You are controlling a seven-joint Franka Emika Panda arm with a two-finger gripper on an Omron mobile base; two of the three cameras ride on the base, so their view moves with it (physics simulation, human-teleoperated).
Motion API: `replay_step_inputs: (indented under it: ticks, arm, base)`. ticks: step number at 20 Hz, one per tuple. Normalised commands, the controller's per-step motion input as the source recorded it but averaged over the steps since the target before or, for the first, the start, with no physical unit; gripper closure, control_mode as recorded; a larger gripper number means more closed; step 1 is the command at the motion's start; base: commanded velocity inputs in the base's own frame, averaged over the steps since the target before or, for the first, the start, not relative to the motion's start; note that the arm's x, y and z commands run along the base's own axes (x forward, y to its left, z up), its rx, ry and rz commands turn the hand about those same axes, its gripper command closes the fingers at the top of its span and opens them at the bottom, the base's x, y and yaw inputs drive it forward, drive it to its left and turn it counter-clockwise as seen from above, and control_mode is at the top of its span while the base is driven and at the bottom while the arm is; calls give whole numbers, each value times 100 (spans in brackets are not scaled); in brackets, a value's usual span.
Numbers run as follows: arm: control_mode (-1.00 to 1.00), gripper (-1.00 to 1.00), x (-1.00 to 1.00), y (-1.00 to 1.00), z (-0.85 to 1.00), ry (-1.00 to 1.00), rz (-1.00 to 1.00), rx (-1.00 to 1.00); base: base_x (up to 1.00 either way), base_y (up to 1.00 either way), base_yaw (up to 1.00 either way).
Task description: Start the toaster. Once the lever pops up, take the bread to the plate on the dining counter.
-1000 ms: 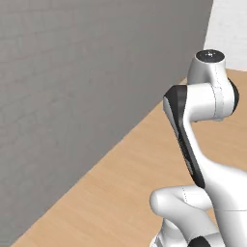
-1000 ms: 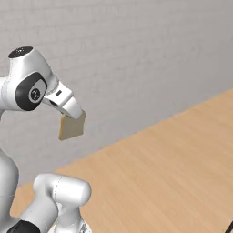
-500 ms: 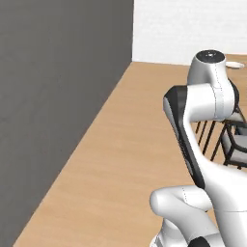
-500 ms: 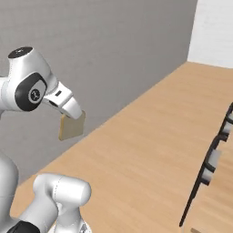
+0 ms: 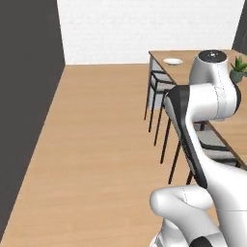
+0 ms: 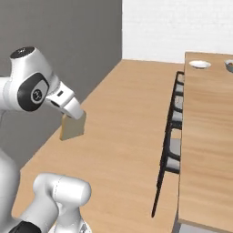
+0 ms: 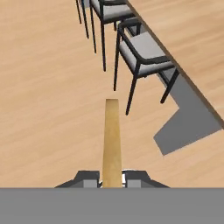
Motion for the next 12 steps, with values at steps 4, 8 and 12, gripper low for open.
replay_step_inputs:
  ticks: [4,8,12]
  arm:
    - [100,100,0,0,0,0,0,0]
    - [100,100,0,0,0,0,0,0]
    - [100,100,0,0,0,0,0,0]
  base:
    - [43,78,-50]
    - [70,78,-47]
    - [98,65,-37]
